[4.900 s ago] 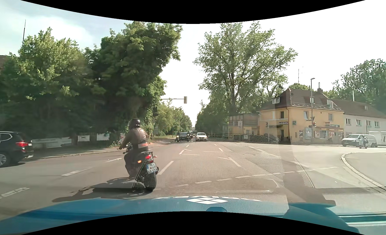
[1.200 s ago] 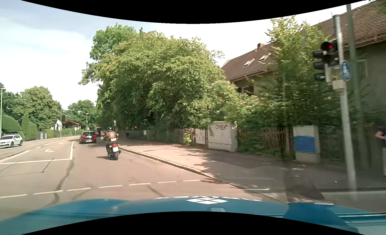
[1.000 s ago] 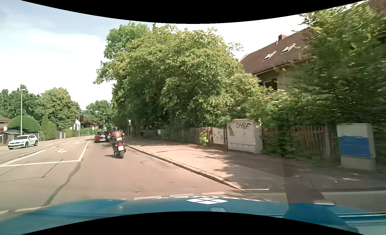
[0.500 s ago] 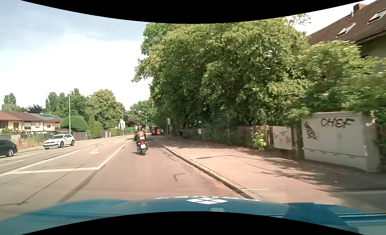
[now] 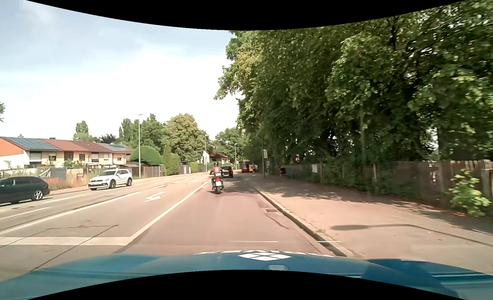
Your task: Follow the waypoints while adhering to traffic rules and regulations
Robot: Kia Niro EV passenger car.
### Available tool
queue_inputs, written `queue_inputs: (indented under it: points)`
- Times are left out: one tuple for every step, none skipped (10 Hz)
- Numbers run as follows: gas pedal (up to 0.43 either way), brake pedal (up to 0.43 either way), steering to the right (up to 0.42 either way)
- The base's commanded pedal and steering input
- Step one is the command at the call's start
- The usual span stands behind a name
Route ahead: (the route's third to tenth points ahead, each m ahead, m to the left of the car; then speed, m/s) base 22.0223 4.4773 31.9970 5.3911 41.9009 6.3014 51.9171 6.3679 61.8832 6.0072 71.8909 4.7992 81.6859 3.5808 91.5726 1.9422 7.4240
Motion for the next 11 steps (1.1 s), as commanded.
queue_inputs:
  points:
    - [0.240, 0.000, -0.112]
    - [0.240, 0.000, -0.088]
    - [0.240, 0.000, -0.079]
    - [0.240, 0.000, -0.076]
    - [0.248, 0.000, -0.073]
    - [0.260, 0.000, -0.068]
    - [0.268, 0.000, -0.060]
    - [0.268, 0.000, -0.051]
    - [0.268, 0.000, -0.037]
    - [0.268, 0.000, -0.020]
    - [0.268, 0.000, -0.005]
